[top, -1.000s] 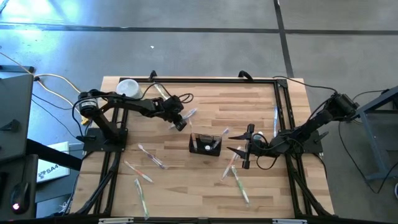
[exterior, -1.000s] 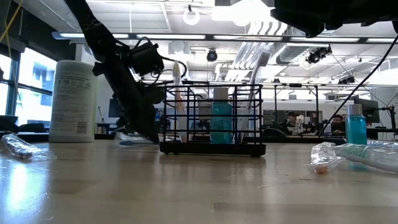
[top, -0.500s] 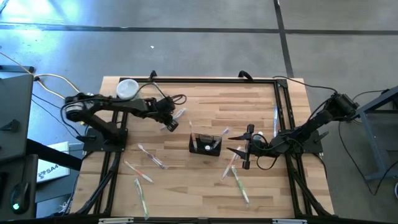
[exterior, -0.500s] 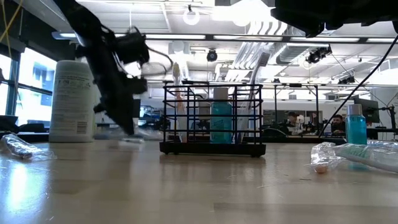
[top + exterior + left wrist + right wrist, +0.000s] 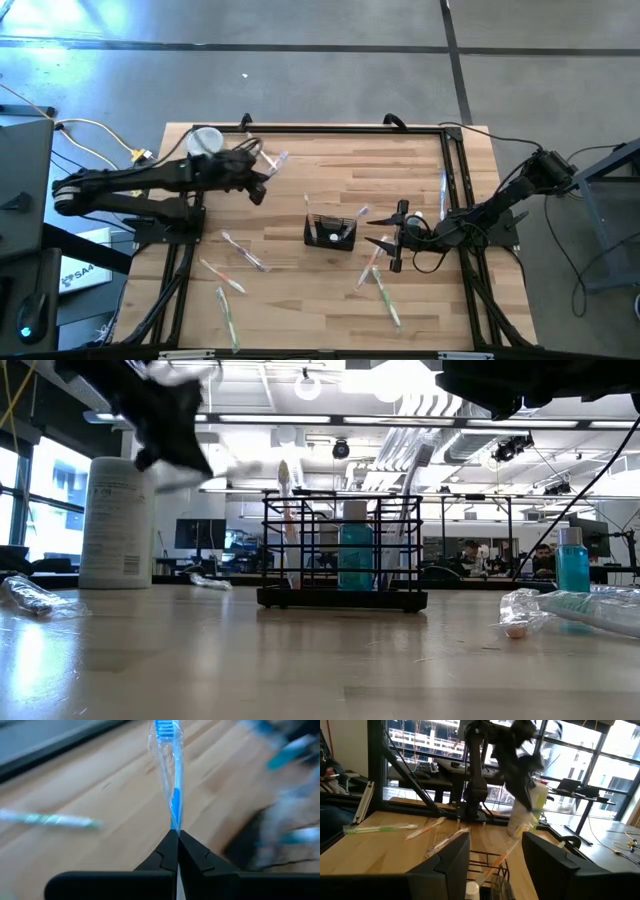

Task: Pick & Place toothbrushing station
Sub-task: Put the left blue toothbrush into the wire organizer

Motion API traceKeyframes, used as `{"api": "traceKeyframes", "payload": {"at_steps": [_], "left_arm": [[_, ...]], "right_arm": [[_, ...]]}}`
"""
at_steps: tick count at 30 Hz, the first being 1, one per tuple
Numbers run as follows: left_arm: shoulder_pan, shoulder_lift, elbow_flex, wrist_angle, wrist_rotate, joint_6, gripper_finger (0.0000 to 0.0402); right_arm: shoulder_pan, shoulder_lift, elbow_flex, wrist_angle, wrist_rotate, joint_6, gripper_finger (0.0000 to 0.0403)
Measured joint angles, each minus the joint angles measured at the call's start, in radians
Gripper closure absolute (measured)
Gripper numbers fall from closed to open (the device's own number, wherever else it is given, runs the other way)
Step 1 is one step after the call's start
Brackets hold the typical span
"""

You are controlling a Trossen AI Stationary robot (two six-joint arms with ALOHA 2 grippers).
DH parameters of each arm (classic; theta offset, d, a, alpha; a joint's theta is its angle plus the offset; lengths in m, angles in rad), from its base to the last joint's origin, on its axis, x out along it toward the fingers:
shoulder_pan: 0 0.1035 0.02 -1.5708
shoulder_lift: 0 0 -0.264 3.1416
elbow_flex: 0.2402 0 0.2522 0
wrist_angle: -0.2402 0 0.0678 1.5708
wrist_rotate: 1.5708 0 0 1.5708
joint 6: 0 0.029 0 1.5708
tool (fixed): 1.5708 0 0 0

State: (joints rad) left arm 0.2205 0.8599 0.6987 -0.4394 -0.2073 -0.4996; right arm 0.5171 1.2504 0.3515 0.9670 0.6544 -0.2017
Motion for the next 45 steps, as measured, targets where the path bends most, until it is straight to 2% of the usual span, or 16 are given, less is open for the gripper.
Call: {"api": "traceKeyframes", "payload": {"at_steps": [4,9,13,18,22,27,31,34,38,43,45], "left_arm": [[-0.105,-0.087,0.002,0.11,-0.008,0.017,0.0401],[-0.261,-0.093,0.002,0.307,-0.012,0.109,0.0401],[-0.379,-0.037,0.002,0.469,-0.014,0.19,0.0401],[-0.474,0.087,0.003,0.621,-0.013,0.288,0.0401],[-0.49,0.245,0.003,0.779,0.014,0.318,0.0401],[-0.486,0.394,0.003,1.012,0.097,0.38,0.0401],[-0.48,0.424,0.003,1.044,0.1,0.417,0.0401],[-0.482,0.422,0.003,1.068,0.101,0.421,0.0401],[-0.483,0.459,0.003,1.154,0.124,0.452,0.0401],[-0.482,0.538,0.003,1.281,0.143,0.464,0.0401],[-0.482,0.559,0.004,1.306,0.148,0.471,0.0401]], "right_arm": [[0.0,0.0,0.0,0.002,0.0,-0.002,0.0229],[0.0,0.0,0.0,0.023,-0.004,-0.004,0.0229],[0.0,0.0,0.0,0.079,-0.01,-0.005,0.0229],[-0.003,0.0,0.0,0.164,-0.085,-0.054,0.0229],[-0.021,0.0,0.003,0.177,-0.097,-0.044,0.0219],[-0.055,0.0,0.004,0.179,-0.165,0.016,0.0175],[-0.069,0.0,0.004,0.192,-0.166,0.049,0.0143],[-0.082,0.0,0.004,0.193,-0.215,0.059,0.0132],[-0.102,0.0,0.004,0.193,-0.313,0.093,0.0134],[-0.113,0.0,0.004,0.197,-0.355,0.13,0.0143],[-0.112,0.0,0.004,0.197,-0.408,0.13,0.0145]]}}
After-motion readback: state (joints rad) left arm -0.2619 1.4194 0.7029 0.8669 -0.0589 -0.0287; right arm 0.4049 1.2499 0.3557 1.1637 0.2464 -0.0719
